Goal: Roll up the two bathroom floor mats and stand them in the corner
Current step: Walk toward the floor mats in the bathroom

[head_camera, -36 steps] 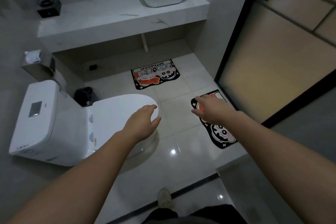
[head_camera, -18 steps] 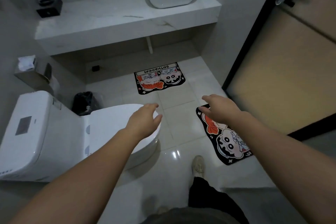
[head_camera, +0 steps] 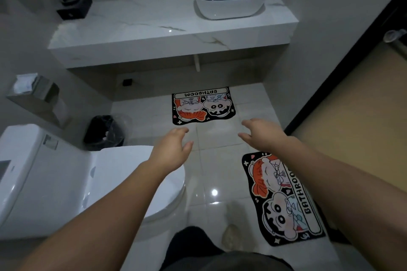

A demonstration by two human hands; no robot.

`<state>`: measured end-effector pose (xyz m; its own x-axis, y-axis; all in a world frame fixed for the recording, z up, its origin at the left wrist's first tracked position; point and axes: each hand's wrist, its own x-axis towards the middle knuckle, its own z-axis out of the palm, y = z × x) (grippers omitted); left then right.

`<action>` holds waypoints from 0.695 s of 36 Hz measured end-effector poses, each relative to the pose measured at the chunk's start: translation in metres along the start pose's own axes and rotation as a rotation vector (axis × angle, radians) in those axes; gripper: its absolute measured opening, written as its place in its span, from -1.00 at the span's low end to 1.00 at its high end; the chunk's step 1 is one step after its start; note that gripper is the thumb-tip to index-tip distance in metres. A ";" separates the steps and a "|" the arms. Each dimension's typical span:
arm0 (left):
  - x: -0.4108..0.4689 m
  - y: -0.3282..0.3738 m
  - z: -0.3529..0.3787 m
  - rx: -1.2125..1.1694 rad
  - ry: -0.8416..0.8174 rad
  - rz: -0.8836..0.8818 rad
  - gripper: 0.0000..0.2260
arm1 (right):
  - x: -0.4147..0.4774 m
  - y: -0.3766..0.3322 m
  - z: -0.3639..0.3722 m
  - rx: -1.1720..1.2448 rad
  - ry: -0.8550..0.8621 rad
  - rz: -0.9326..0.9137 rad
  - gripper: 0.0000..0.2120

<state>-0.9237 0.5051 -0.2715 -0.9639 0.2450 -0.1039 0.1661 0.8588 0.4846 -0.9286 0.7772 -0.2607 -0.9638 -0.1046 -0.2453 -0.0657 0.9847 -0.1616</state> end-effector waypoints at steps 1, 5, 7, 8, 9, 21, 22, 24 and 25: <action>0.006 0.001 0.001 0.002 -0.001 -0.006 -0.58 | 0.007 0.003 -0.003 0.008 -0.001 -0.008 -0.54; 0.034 0.002 0.002 0.001 0.005 -0.022 -0.58 | 0.035 0.011 -0.014 0.002 -0.023 -0.042 -0.55; 0.052 0.003 0.002 -0.003 0.014 -0.018 -0.58 | 0.050 0.015 -0.019 -0.002 -0.030 -0.050 -0.54; 0.062 0.003 0.001 -0.001 0.018 -0.014 -0.57 | 0.058 0.017 -0.022 -0.006 -0.032 -0.051 -0.54; 0.072 0.002 0.001 0.005 0.023 -0.009 -0.57 | 0.066 0.019 -0.025 -0.011 -0.032 -0.052 -0.55; 0.233 -0.017 -0.017 0.012 -0.008 0.031 -0.61 | 0.195 0.041 -0.064 0.003 -0.054 0.022 -0.57; 0.246 -0.020 -0.019 0.009 -0.010 0.031 -0.61 | 0.206 0.041 -0.068 0.003 -0.059 0.027 -0.57; 0.270 -0.026 -0.022 0.012 -0.016 0.042 -0.59 | 0.229 0.042 -0.074 0.006 -0.062 0.041 -0.57; 0.283 -0.030 -0.023 0.019 -0.023 0.048 -0.58 | 0.241 0.043 -0.077 0.009 -0.060 0.050 -0.56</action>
<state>-1.2067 0.5383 -0.2953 -0.9496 0.2967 -0.1011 0.2165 0.8541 0.4729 -1.1835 0.8050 -0.2530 -0.9486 -0.0635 -0.3100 -0.0150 0.9876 -0.1565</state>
